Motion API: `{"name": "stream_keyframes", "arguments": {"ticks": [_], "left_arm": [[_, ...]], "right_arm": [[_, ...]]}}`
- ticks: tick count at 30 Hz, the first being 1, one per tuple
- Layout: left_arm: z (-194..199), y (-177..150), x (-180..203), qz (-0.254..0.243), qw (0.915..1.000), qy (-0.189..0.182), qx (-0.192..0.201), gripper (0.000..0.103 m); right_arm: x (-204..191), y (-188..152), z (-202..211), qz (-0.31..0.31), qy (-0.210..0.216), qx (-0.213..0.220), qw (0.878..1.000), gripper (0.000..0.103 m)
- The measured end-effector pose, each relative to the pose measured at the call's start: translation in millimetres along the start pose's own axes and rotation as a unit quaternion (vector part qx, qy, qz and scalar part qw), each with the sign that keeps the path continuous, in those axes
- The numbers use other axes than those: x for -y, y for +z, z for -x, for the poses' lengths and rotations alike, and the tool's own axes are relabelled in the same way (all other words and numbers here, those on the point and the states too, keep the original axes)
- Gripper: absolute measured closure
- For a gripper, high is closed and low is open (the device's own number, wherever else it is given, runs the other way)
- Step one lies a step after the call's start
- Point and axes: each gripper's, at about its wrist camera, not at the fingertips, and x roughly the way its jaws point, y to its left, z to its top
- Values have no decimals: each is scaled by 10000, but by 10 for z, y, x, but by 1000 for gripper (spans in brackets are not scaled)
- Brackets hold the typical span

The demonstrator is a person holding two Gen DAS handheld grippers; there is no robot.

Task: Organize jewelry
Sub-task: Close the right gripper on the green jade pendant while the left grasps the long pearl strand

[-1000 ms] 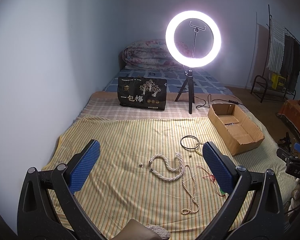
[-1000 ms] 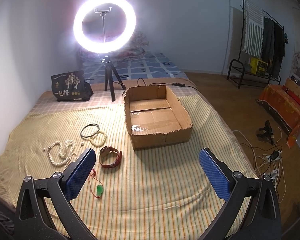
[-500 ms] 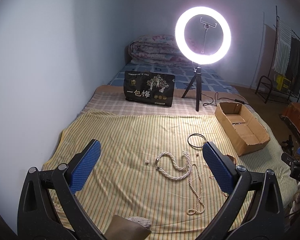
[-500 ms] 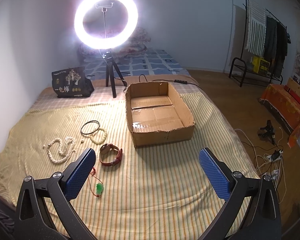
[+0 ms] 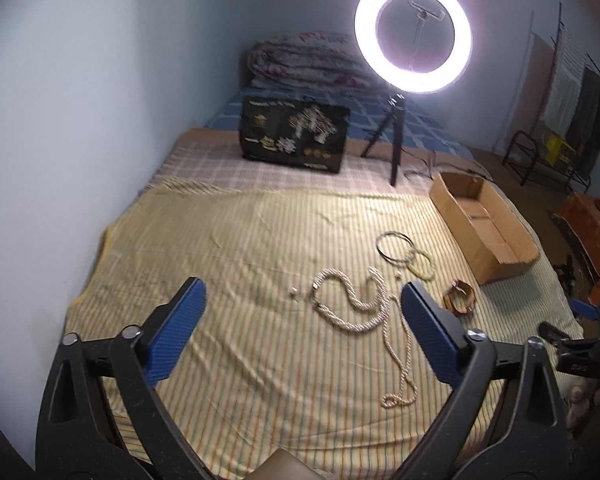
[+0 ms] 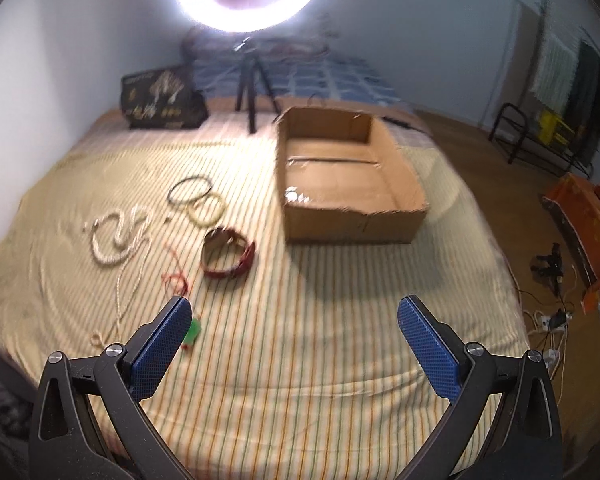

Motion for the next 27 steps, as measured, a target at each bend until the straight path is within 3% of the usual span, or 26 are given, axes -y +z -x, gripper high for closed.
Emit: {"name": "stream_keyframes", "arguments": {"ticks": [7, 10, 15, 18, 23, 25, 27], "left_arm": [[-134, -102, 164, -214, 9975, -468, -486, 29], [-276, -166, 224, -198, 9941, -703, -800, 39], [-542, -319, 359, -225, 9815, -1220, -1459, 42], [-696, -439, 484, -296, 9718, -1430, -1851, 50], [-875, -627, 677, -463, 9605, -1545, -2266, 53], [-947, -690, 742, -498, 9556, -1583, -2435, 60], [-1000, -718, 773, -517, 9527, -1603, -2530, 60]], "right_arm": [[-196, -32, -252, 570, 356, -408, 9969, 1], [-262, -35, -370, 548, 614, -653, 9945, 11], [-351, -94, -583, 384, 1046, -1107, 9876, 22], [-409, -135, -671, 374, 1152, -1351, 9834, 37], [-479, -158, -724, 419, 1362, -1515, 9781, 38], [-505, -160, -737, 452, 1429, -1571, 9762, 45], [-517, -168, -769, 441, 1499, -1662, 9736, 51]]}}
